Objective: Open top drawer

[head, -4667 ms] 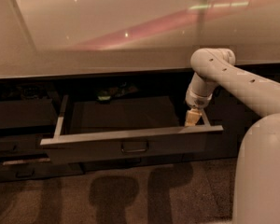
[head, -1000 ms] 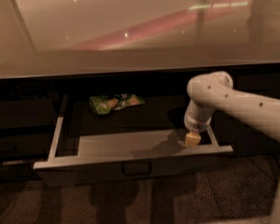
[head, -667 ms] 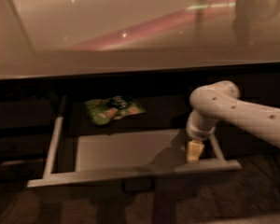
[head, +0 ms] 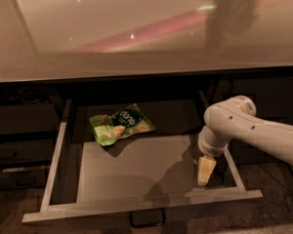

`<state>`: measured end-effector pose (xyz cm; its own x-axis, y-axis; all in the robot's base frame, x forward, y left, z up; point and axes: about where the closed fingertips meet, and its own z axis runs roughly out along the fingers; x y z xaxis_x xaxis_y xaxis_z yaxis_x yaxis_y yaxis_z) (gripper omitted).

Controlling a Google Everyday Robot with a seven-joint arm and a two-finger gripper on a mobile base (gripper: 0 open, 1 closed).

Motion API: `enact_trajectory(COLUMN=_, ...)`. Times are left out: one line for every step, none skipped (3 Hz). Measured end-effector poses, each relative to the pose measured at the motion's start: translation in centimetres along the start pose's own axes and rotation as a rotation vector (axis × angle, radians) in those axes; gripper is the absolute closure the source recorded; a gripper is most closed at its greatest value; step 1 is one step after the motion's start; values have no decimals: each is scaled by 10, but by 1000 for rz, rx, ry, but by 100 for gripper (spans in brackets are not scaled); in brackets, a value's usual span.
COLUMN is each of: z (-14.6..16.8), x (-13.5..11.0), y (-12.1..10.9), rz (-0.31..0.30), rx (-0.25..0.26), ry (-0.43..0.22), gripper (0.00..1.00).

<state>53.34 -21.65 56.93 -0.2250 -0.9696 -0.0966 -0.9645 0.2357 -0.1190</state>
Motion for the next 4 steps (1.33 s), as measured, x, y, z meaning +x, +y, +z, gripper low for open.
enact_trajectory(z=0, x=0, y=0, rz=0, rx=0, ry=0, gripper=0)
enact_trajectory(z=-1, x=1, y=3, rz=1, rx=-3, ry=4, gripper=0)
enact_trajectory(z=-5, x=-6, y=-5, rz=4, rx=-20, ry=-4, gripper=0)
enact_trajectory(z=-33, x=-20, y=-8, rz=15, rx=42, ry=-31, gripper=0)
